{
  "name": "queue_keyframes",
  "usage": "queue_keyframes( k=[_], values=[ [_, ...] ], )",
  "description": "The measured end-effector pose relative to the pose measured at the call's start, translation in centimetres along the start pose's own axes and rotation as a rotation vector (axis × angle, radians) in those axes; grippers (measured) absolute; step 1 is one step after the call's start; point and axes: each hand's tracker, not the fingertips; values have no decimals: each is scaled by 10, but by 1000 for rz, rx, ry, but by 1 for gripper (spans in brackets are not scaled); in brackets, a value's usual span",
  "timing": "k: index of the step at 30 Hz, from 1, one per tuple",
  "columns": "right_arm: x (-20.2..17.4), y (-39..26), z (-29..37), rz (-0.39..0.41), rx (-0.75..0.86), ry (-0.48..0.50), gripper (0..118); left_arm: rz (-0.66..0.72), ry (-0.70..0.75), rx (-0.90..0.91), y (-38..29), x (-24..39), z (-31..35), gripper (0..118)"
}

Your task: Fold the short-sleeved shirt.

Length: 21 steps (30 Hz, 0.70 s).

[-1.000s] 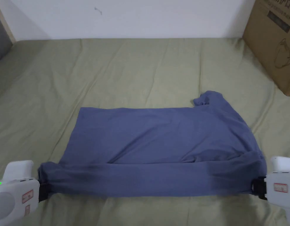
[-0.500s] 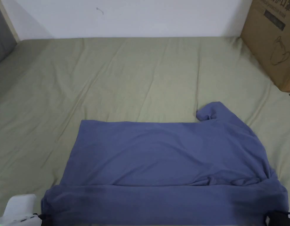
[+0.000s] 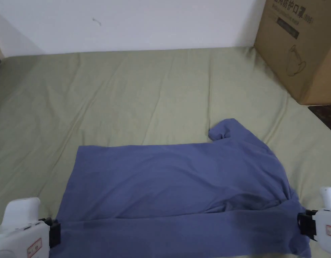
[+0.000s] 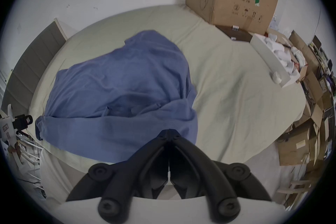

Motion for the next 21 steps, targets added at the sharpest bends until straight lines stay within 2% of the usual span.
queue_keyframes(
  k=[4,6,11,12,13,14,15,17,21],
  values=[
    [4,-6,-21,-67,-48,5,0,34,-17,-26,-5,2,-13,0],
    [7,3,-24,-71,-48,15,0,30,-16,-29,0,4,-15,0],
    [12,80,-33,-71,50,54,0,2,-13,-26,27,2,-26,0],
    [12,104,-38,-58,76,67,11,0,-14,-20,33,0,-30,0],
    [12,126,-45,-38,80,78,37,1,-13,-19,38,0,-32,0],
    [11,151,-54,-13,89,75,79,3,-18,-19,44,0,-35,0],
    [10,173,-68,-2,111,57,90,7,-23,-17,50,6,-33,0],
    [12,212,-102,-1,107,39,90,14,-22,-20,58,11,-37,0],
    [24,257,-186,-59,-62,-4,89,21,-18,-48,60,18,-47,0]
  ],
)
